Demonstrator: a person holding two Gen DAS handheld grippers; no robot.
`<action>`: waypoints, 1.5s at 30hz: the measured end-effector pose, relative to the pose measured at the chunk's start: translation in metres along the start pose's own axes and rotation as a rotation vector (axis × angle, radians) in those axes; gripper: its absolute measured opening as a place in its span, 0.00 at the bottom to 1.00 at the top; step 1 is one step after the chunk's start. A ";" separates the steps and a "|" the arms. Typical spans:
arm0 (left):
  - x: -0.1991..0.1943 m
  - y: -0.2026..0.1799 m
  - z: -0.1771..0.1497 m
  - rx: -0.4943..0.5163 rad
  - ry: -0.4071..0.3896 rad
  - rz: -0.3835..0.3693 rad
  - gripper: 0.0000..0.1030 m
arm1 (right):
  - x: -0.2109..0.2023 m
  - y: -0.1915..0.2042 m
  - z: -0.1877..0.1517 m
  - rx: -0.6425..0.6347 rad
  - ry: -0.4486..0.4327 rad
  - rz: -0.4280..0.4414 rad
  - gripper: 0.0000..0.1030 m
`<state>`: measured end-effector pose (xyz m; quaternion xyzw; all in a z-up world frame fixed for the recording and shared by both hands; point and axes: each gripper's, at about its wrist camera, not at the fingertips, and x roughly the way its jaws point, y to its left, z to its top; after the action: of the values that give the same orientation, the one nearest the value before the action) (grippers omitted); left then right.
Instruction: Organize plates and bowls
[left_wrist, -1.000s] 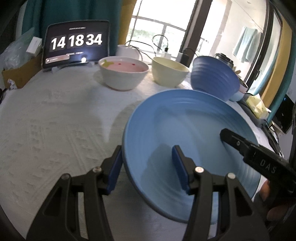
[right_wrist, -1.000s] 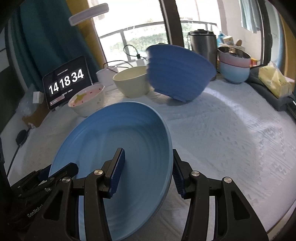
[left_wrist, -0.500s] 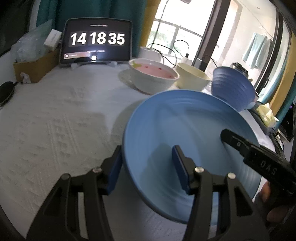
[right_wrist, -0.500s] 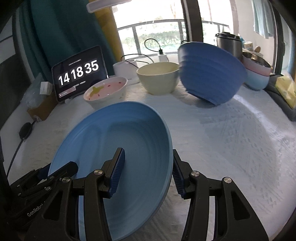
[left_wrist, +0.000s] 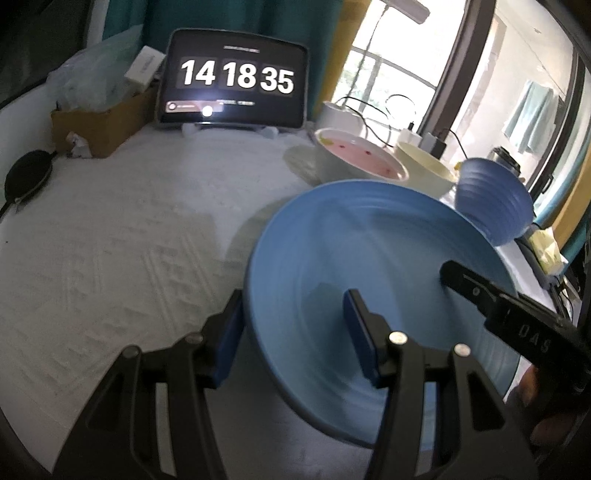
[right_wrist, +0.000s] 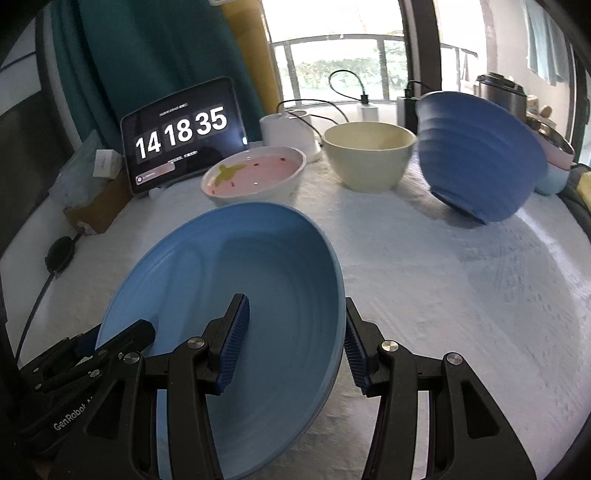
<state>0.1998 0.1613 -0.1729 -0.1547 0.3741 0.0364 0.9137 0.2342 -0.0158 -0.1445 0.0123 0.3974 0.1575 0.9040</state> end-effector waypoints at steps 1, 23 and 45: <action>0.000 0.003 0.001 -0.003 0.000 0.003 0.53 | 0.002 0.002 0.001 -0.002 0.001 0.002 0.51; 0.011 0.035 0.016 0.004 0.005 0.111 0.53 | 0.046 0.035 0.016 -0.002 0.085 0.068 0.51; -0.018 0.024 0.024 0.002 -0.047 0.166 0.56 | 0.034 0.019 0.021 -0.012 0.113 0.075 0.52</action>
<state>0.1987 0.1926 -0.1507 -0.1214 0.3642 0.1151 0.9162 0.2652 0.0147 -0.1515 0.0128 0.4462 0.1939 0.8736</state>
